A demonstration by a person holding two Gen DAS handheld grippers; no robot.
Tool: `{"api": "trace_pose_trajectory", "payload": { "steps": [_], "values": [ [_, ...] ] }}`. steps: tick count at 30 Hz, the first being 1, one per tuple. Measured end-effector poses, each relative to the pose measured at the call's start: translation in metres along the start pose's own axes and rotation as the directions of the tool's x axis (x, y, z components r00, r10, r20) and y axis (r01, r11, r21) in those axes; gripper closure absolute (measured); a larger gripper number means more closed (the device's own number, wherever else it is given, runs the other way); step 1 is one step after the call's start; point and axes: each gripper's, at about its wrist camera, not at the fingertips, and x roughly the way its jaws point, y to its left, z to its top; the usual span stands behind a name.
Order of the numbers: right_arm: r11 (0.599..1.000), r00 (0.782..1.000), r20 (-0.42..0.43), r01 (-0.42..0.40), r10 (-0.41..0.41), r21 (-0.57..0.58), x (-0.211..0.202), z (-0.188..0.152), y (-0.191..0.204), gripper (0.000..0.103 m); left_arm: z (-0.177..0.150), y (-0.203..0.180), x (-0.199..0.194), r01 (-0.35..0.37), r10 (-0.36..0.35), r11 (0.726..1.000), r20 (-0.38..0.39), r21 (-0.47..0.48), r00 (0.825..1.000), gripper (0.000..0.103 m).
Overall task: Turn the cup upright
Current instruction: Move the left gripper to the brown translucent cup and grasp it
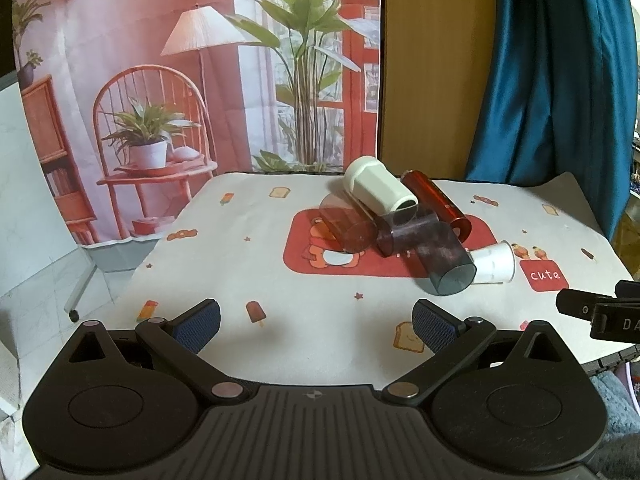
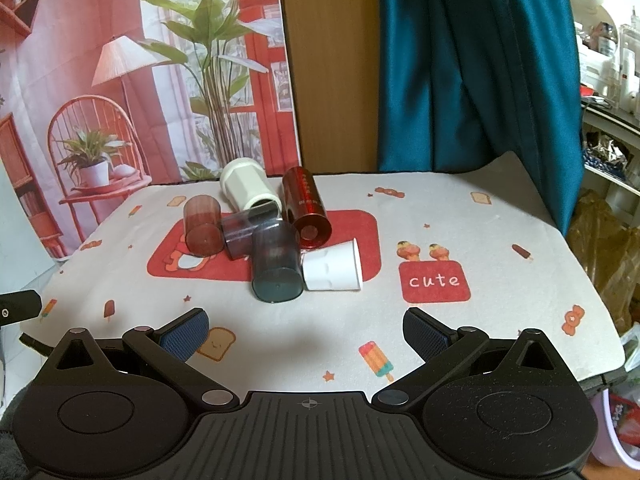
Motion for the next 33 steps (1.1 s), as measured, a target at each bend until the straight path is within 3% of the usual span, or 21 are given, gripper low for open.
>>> {"api": "trace_pose_trajectory", "payload": {
  "steps": [15, 19, 27, 33],
  "values": [
    [1.000, 0.999, 0.035, -0.010, 0.011, -0.028, 0.007, 0.011, 0.000, 0.000, 0.002, 0.012, 0.018, 0.049, -0.049, 0.998, 0.004, -0.044, 0.999, 0.000],
    [0.997, 0.997, 0.052, -0.062, 0.060, 0.036, 0.020, 0.020, -0.010, 0.000, 0.008, 0.017, 0.037, 0.026, -0.026, 0.998, -0.006, -0.065, 1.000, 0.000],
    [0.996, 0.994, 0.081, -0.082, 0.080, 0.024, 0.053, 0.036, -0.008, 0.000, 0.035, 0.038, 0.079, 0.027, -0.026, 0.989, 0.008, -0.148, 1.000, 0.000],
    [0.997, 0.996, 0.047, -0.074, 0.074, 0.004, 0.076, 0.033, -0.005, 0.000, 0.058, 0.045, 0.130, 0.006, -0.010, 0.982, -0.021, -0.188, 1.000, 0.001]
  ]
}}
